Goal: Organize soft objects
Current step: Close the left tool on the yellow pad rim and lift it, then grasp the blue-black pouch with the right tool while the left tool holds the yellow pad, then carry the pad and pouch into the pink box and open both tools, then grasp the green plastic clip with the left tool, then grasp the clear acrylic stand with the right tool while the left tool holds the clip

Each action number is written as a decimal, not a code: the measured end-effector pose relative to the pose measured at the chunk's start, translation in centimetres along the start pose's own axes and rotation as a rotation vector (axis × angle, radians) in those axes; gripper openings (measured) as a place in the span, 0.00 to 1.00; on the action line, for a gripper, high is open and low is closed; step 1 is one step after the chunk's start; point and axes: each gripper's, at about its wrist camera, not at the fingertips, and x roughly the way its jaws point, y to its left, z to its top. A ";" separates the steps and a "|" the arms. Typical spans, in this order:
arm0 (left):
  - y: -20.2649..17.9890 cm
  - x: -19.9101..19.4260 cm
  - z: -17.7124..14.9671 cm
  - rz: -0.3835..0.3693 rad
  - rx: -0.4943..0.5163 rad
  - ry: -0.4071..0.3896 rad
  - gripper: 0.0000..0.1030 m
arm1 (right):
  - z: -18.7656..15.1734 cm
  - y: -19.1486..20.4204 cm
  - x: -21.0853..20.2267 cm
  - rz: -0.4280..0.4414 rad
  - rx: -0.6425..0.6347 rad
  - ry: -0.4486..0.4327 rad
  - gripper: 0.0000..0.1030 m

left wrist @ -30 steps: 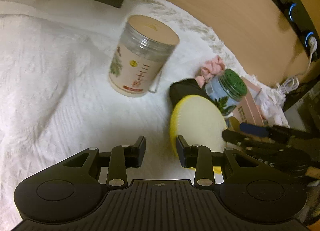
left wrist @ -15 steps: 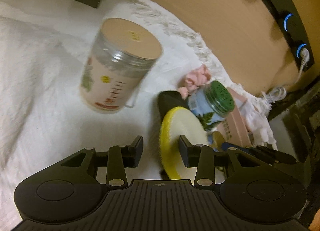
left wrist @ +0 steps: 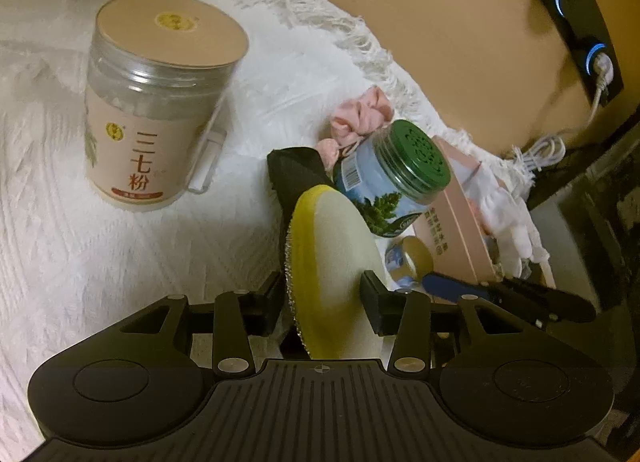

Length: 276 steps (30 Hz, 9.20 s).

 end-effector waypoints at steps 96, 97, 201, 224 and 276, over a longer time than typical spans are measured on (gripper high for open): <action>12.0 -25.3 -8.3 0.233 -0.245 -0.417 0.17 | 5.3 14.2 1.1 0.283 -0.054 -0.030 0.81; 12.2 -25.8 -8.5 0.279 -0.252 -0.420 0.17 | 5.5 14.7 1.8 0.308 -0.038 -0.009 0.81; -5.7 -3.1 -6.7 0.259 0.146 0.008 0.49 | 2.9 -13.4 -5.2 -0.170 -0.003 -0.003 0.84; -7.6 1.1 -6.1 0.336 0.295 0.015 0.49 | -7.4 -5.8 -7.7 0.056 0.078 0.081 0.84; 2.4 -11.0 -3.2 0.329 0.068 -0.205 0.21 | 14.0 3.9 2.9 0.203 -0.151 0.180 0.37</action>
